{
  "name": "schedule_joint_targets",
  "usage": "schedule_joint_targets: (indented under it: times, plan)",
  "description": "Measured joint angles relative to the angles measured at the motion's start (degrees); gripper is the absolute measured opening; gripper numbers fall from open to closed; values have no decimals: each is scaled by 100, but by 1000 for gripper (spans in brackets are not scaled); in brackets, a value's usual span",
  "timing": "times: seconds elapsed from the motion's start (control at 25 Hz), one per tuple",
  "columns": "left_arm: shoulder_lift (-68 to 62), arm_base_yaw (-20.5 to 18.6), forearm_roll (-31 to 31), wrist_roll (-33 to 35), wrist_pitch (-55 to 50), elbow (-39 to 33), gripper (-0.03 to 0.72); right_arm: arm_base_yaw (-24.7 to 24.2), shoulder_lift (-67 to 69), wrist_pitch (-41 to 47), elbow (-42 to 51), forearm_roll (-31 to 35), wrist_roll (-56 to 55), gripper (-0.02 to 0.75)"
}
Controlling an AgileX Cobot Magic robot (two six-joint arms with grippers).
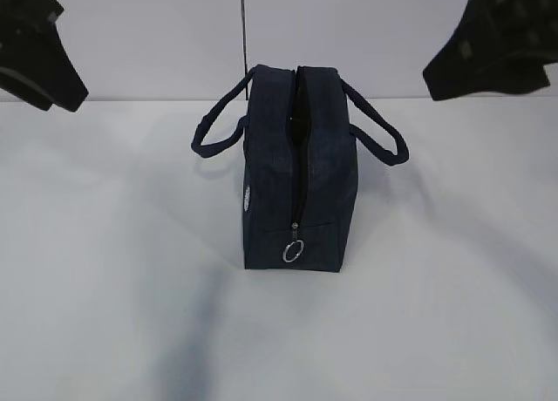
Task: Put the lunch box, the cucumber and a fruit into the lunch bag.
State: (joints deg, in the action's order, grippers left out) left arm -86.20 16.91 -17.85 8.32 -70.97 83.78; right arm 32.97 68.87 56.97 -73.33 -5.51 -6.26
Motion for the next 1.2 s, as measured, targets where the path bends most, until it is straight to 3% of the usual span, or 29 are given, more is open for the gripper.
schedule_joint_targets:
  times: [0.2,0.36,1.0,1.2]
  plan:
    - [0,210,24,-23,-4,0,239,0,136,-293,216,-298,-164,396]
    - [72,379,104,-121,-4,0,239,0,160,-1119,743,-392,-223,397]
    - [1072,415,263,-404,-26,-450,238,0,-143,-7010,4620,-470,-267,398]
    - [1094,415,263,-510,-37,-450,238,0,565,-7976,5125,-483,-267,398]
